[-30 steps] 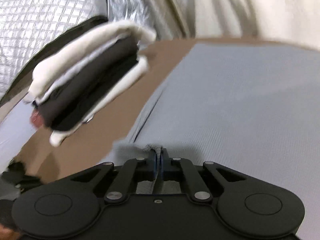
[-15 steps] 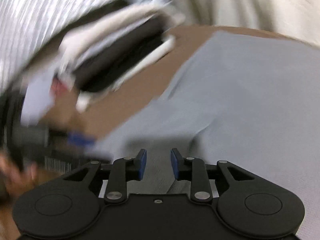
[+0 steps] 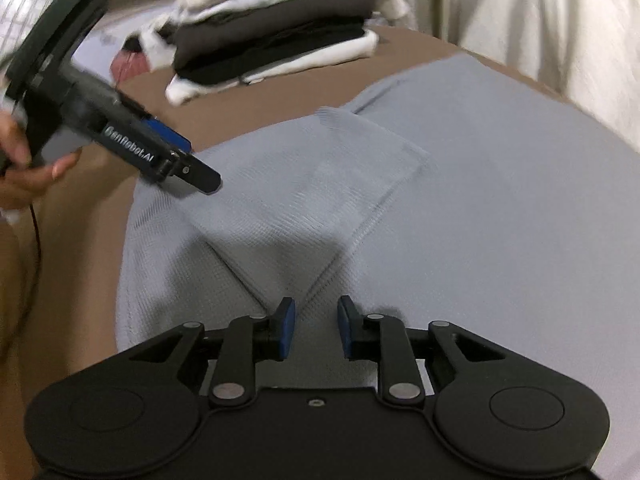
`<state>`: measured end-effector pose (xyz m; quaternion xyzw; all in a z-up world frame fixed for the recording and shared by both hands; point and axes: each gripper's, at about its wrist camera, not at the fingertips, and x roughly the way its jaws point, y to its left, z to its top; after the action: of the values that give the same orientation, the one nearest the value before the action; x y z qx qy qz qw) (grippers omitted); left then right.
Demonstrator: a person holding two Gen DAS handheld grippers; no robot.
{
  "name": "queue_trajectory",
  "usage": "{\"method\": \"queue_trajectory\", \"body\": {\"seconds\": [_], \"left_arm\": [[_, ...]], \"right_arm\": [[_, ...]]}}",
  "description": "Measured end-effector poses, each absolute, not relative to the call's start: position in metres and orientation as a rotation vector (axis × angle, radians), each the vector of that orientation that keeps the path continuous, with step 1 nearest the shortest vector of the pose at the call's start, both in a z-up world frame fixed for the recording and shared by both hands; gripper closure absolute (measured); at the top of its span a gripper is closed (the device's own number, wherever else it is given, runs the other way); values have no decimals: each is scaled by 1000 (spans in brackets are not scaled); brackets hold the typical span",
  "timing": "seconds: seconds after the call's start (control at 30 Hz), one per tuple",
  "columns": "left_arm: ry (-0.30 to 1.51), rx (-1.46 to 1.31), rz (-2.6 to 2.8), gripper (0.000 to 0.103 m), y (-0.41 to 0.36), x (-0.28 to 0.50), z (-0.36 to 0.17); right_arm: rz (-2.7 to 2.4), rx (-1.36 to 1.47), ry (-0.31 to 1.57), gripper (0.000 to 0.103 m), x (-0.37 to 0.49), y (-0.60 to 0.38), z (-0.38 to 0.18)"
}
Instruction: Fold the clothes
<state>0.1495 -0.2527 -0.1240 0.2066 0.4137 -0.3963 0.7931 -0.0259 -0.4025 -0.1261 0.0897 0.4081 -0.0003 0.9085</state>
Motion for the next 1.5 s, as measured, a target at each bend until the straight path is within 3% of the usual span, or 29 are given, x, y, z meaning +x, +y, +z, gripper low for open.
{"method": "queue_trajectory", "body": {"seconds": [0.07, 0.2, 0.37, 0.63, 0.7, 0.73, 0.93, 1.03, 1.07, 1.1, 1.13, 1.37, 1.5], "left_arm": [[842, 473, -884, 32, -262, 131, -121], [751, 517, -975, 32, -282, 94, -115], [852, 435, -1061, 32, -310, 73, -112], [925, 587, -1115, 32, -387, 16, -115], [912, 577, -1122, 32, -398, 9, -109], [911, 564, -1134, 32, -403, 7, -106], [946, 454, -1088, 32, -426, 18, -108], [963, 387, -1052, 32, -431, 34, -110], [963, 383, -1051, 32, -430, 38, -112], [959, 383, -1051, 32, -428, 40, -114], [940, 398, -1042, 32, -423, 43, -117], [941, 328, -1037, 32, -394, 60, -122], [878, 319, -1064, 32, -401, 53, -116]], "right_arm": [[-14, 300, 815, 68, -42, -415, -127], [-147, 450, 764, 54, -91, -445, -125], [-361, 591, 702, 53, -159, -482, -121], [-708, 732, 516, 47, -276, -544, -90], [-740, 765, 470, 28, -297, -561, -80], [-756, 799, 465, 25, -307, -570, -80], [-965, 1072, 398, 22, -337, -600, -134], [-1018, 1045, 236, 21, -330, -603, -154], [-1009, 991, 248, 29, -322, -607, -153], [-996, 929, 281, 74, -312, -612, -150], [-981, 867, 314, 95, -303, -618, -147], [-860, 151, 469, 93, -209, -537, -77], [-604, 3, 642, 92, -151, -478, -90]]}}
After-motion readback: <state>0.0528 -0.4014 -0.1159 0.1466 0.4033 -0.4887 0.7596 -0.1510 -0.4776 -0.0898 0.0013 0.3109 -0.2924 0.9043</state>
